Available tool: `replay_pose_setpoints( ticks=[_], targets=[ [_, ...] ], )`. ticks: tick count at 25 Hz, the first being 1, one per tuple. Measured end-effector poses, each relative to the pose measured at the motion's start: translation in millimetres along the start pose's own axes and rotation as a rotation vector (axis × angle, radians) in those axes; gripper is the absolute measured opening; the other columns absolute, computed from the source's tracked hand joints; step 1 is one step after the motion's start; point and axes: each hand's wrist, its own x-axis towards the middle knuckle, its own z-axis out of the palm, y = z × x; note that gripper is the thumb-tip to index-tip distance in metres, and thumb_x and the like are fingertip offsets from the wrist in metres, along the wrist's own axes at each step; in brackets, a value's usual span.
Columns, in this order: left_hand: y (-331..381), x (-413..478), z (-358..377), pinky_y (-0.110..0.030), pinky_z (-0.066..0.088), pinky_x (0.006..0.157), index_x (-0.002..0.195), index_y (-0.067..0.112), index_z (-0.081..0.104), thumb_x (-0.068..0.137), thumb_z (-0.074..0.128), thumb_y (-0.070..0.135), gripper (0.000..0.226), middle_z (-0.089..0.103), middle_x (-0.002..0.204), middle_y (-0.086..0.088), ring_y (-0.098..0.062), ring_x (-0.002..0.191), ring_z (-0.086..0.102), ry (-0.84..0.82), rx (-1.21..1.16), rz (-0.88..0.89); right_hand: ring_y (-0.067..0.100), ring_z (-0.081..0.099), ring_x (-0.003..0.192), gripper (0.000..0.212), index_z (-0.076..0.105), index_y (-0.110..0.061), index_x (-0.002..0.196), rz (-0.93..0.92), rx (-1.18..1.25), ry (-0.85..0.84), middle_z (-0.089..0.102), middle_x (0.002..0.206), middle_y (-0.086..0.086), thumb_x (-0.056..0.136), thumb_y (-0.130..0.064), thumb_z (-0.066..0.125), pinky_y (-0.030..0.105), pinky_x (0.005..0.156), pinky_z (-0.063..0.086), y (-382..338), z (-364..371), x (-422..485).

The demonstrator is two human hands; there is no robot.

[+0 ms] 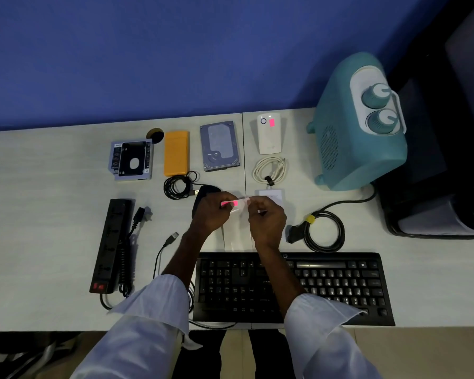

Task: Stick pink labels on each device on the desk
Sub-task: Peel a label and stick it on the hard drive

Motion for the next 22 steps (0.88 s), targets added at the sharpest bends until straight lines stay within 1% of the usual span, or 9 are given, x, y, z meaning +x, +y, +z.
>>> replay_pose_setpoints(
  ticks=[3, 5, 7, 10, 13, 14, 16, 19, 22],
  targets=[
    [2, -3, 0, -0.028, 0.054, 0.084, 0.104, 0.015, 0.073, 0.086, 0.069, 0.018, 0.019, 0.073, 0.103, -0.002, -0.015, 0.092, 0.067, 0.093, -0.014, 0.025, 0.015, 0.072, 0.072, 0.015, 0.078, -0.026, 0.086, 0.060, 0.117, 0.007, 0.076, 0.082, -0.008, 0.082, -0.013, 0.074, 0.045, 0.073, 0.061, -2, 0, 7],
    [8, -3, -1, -0.030, 0.056, 0.083, 0.102, 0.015, 0.074, 0.085, 0.070, 0.018, 0.018, 0.074, 0.100, -0.001, -0.013, 0.089, 0.068, 0.185, -0.070, 0.033, 0.012, 0.072, 0.075, 0.018, 0.079, -0.024, 0.086, 0.062, 0.138, -0.012, 0.077, 0.083, -0.008, 0.081, -0.007, 0.075, 0.038, 0.079, 0.060, -9, -1, 10],
    [13, 0, -4, -0.031, 0.055, 0.086, 0.100, 0.017, 0.075, 0.090, 0.063, 0.024, 0.017, 0.075, 0.097, 0.000, -0.013, 0.090, 0.069, 0.177, -0.164, -0.012, 0.010, 0.072, 0.077, 0.018, 0.080, -0.021, 0.088, 0.070, 0.162, -0.052, 0.077, 0.084, -0.006, 0.081, -0.005, 0.073, 0.030, 0.080, 0.059, -19, -2, 13],
    [17, 3, -8, -0.044, 0.058, 0.083, 0.094, 0.023, 0.076, 0.086, 0.066, 0.038, 0.019, 0.076, 0.089, 0.002, -0.016, 0.084, 0.072, 0.131, -0.394, -0.069, 0.017, 0.072, 0.075, 0.019, 0.079, -0.020, 0.086, 0.050, 0.194, -0.112, 0.077, 0.081, -0.001, 0.082, -0.004, 0.070, 0.030, 0.076, 0.058, -31, -1, 17],
    [17, 5, -14, -0.048, 0.057, 0.083, 0.093, 0.015, 0.076, 0.085, 0.071, 0.027, 0.015, 0.076, 0.089, -0.006, -0.022, 0.083, 0.072, 0.194, -0.442, -0.026, 0.005, 0.071, 0.074, 0.022, 0.076, -0.019, 0.089, 0.021, 0.185, -0.130, 0.074, 0.079, -0.012, 0.081, 0.001, 0.070, 0.026, 0.074, 0.058, -38, 3, 26],
    [16, 7, -16, -0.048, 0.058, 0.082, 0.093, 0.013, 0.077, 0.085, 0.071, 0.023, 0.014, 0.076, 0.090, -0.006, -0.022, 0.083, 0.072, 0.214, -0.462, -0.009, -0.002, 0.069, 0.073, 0.020, 0.076, -0.016, 0.092, 0.011, 0.157, -0.137, 0.072, 0.080, -0.016, 0.081, 0.000, 0.072, 0.021, 0.074, 0.057, -39, 5, 29],
    [15, 11, -21, -0.045, 0.058, 0.081, 0.095, 0.009, 0.076, 0.086, 0.071, 0.016, 0.013, 0.076, 0.090, -0.007, -0.020, 0.083, 0.072, 0.232, -0.506, -0.011, -0.008, 0.065, 0.067, 0.016, 0.078, -0.011, 0.094, -0.003, 0.110, -0.150, 0.073, 0.081, -0.010, 0.082, -0.002, 0.075, 0.015, 0.075, 0.056, -45, 10, 36],
    [17, 19, -32, -0.027, 0.058, 0.078, 0.094, 0.008, 0.076, 0.086, 0.071, 0.014, 0.012, 0.076, 0.088, -0.004, -0.011, 0.081, 0.070, 0.284, -0.473, -0.006, -0.001, 0.066, 0.068, 0.009, 0.079, -0.010, 0.087, 0.030, 0.087, -0.183, 0.074, 0.081, -0.004, 0.081, -0.005, 0.076, 0.027, 0.078, 0.059, -52, 21, 50],
    [14, 32, -43, -0.025, 0.057, 0.079, 0.095, 0.012, 0.077, 0.086, 0.071, 0.017, 0.012, 0.076, 0.090, 0.000, -0.007, 0.083, 0.070, 0.335, -0.435, 0.024, 0.012, 0.071, 0.070, 0.006, 0.080, -0.013, 0.084, 0.012, 0.048, -0.193, 0.076, 0.079, -0.002, 0.079, -0.015, 0.081, 0.035, 0.078, 0.061, -57, 38, 64]
  ],
)
